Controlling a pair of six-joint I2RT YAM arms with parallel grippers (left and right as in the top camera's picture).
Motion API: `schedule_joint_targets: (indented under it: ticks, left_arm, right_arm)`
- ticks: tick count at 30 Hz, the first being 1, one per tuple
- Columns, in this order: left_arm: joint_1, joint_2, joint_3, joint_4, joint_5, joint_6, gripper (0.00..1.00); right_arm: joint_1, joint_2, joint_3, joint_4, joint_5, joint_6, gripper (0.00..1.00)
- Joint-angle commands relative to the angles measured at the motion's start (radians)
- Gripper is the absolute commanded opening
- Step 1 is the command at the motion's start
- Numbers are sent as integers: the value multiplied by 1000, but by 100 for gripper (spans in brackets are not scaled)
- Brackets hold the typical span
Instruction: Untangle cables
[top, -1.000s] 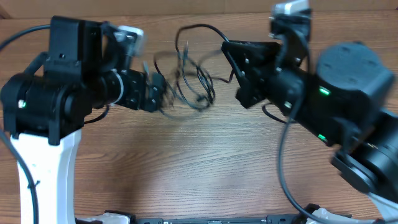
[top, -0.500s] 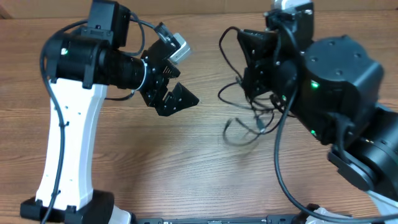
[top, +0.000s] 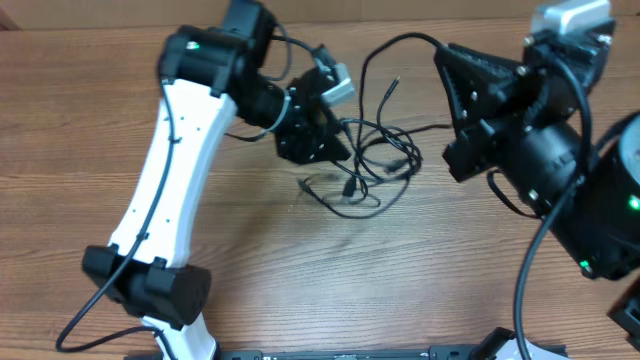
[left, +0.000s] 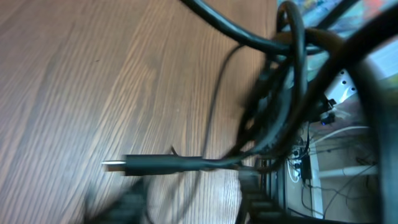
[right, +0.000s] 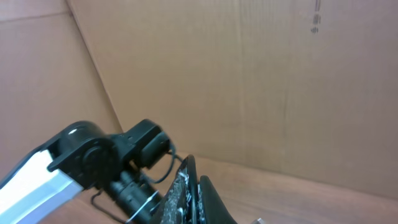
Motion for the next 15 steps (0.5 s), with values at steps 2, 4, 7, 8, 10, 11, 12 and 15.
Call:
schedule_joint_targets:
  ticks: [2, 4, 7, 8, 10, 11, 12, 15]
  left_arm:
    - [-27, -5, 15, 21, -15, -56, 4]
    - [-6, -30, 49, 29, -162, -197, 4]
    - [43, -91, 122, -5, -418, -388, 4]
    - [66, -115, 146, -30, -480, -421, 4]
    - [157, -199, 198, -81, -587, -535, 4]
    - [194, -229, 204, -89, -609, -563, 4]
    - [250, -272, 207, -98, -638, -595, 4]
    - [414, -375, 207, -97, -700, -674, 4]
  right_arm:
    - [-2, -22, 30, -52, 60, -7, 4]
    - [-3, -22, 30, -96, 151, 23, 4]
    - [-18, -21, 30, -115, 219, 85, 4]
    - [-30, -21, 30, -107, 228, 85, 4]
    - [-90, -27, 30, -81, 238, 93, 4]
    - [-130, -30, 30, -78, 238, 114, 4]
    - [-172, -32, 30, -79, 234, 135, 4]
    - [-341, -33, 30, -84, 177, 162, 4]
